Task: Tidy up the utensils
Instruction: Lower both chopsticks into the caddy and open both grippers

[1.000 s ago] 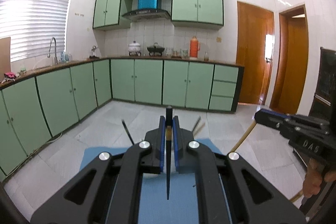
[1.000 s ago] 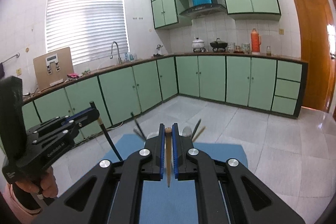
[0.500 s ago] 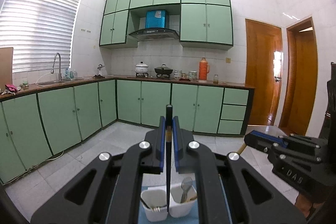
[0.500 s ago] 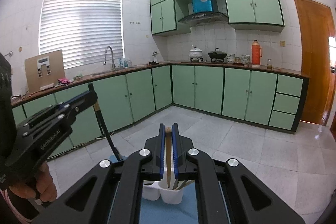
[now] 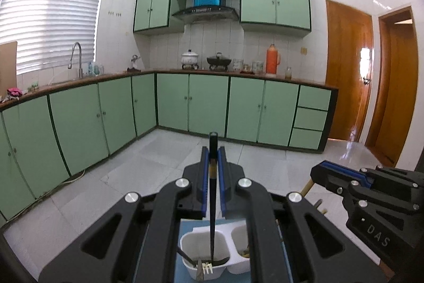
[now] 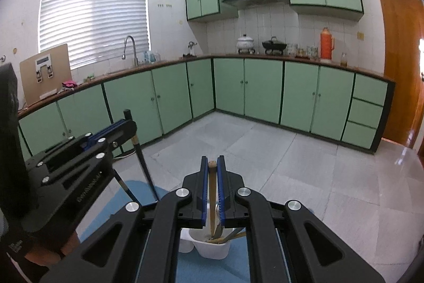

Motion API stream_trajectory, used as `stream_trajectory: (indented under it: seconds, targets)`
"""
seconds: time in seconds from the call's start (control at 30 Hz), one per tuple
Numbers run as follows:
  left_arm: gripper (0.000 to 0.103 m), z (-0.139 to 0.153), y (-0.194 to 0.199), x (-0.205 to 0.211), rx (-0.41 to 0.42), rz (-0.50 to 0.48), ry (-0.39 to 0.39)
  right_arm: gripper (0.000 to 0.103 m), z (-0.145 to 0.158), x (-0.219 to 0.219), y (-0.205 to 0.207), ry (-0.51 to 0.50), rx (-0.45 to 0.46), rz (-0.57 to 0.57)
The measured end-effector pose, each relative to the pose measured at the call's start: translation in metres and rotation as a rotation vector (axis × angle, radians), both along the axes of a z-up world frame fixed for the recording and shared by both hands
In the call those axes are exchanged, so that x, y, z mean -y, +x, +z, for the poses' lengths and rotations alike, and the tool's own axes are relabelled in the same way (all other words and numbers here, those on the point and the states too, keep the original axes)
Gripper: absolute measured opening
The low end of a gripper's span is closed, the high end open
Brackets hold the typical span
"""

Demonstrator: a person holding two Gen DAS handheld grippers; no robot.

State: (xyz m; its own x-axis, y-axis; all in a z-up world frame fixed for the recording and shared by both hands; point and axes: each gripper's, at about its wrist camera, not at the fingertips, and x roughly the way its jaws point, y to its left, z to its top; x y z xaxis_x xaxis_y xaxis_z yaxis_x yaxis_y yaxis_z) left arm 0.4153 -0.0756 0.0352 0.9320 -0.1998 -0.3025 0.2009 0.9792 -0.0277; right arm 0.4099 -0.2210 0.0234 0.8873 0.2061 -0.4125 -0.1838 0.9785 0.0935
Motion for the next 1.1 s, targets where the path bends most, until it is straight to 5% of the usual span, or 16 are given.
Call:
stream_trajectory:
  seconds: [0.63, 0.8, 0.93, 1.1]
  targets:
    - [0.006, -0.045, 0.026, -0.008, -0.116, 0.011, 0.053, 0.008, -0.042, 0.001, 0.021, 0.004, -0.087, -0.002]
    - [0.008, -0.04, 0.022, -0.02, -0.117, 0.015, 0.023, 0.024, -0.038, 0.011, 0.014, 0.029, -0.07, -0.028]
    - [0.035, -0.029, 0.012, -0.029, -0.086, 0.023, -0.013, 0.038, -0.03, 0.024, 0.002, 0.053, -0.041, -0.045]
    - [0.051, -0.012, -0.01, -0.039, -0.033, 0.036, -0.041, 0.048, -0.022, 0.036, -0.013, 0.052, -0.011, -0.06]
